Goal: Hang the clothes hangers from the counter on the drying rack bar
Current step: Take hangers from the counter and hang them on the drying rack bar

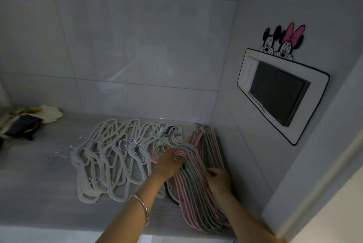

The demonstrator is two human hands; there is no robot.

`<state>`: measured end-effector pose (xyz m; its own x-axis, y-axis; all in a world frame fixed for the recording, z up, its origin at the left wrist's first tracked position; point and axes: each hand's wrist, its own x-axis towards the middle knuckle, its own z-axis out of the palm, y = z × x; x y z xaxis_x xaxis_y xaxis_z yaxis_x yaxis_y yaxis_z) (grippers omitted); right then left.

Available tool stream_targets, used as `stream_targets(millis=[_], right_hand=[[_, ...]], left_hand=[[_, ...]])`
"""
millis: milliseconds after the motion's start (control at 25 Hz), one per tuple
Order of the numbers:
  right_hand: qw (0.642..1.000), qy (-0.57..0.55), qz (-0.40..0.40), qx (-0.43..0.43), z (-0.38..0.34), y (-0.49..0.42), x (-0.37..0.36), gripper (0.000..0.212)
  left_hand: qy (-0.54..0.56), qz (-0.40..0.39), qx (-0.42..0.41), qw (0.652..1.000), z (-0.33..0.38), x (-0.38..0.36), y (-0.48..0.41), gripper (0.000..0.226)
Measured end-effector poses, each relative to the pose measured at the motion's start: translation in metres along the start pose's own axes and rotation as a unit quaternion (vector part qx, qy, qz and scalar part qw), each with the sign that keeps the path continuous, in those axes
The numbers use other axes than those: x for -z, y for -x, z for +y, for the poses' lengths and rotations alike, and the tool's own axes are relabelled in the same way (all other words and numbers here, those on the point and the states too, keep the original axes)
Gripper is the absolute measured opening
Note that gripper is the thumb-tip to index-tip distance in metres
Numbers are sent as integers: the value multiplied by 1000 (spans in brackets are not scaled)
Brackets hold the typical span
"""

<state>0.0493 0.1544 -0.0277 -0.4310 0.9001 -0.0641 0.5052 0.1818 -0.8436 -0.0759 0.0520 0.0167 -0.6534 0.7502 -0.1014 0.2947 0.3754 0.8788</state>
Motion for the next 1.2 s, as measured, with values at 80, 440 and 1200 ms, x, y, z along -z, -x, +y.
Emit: stream_targets(millis=[80, 440, 1200], right_hand=[[999, -24, 32, 2, -4, 1, 2, 21], [882, -466, -4, -69, -89, 20, 18, 13], [684, -322, -640, 136, -109, 301, 90, 16]], left_hand=[[7, 0, -3, 1000, 2, 4, -2, 39], [29, 91, -20, 995, 34, 32, 24, 37], [-46, 392, 178, 901, 105, 17, 459, 22]])
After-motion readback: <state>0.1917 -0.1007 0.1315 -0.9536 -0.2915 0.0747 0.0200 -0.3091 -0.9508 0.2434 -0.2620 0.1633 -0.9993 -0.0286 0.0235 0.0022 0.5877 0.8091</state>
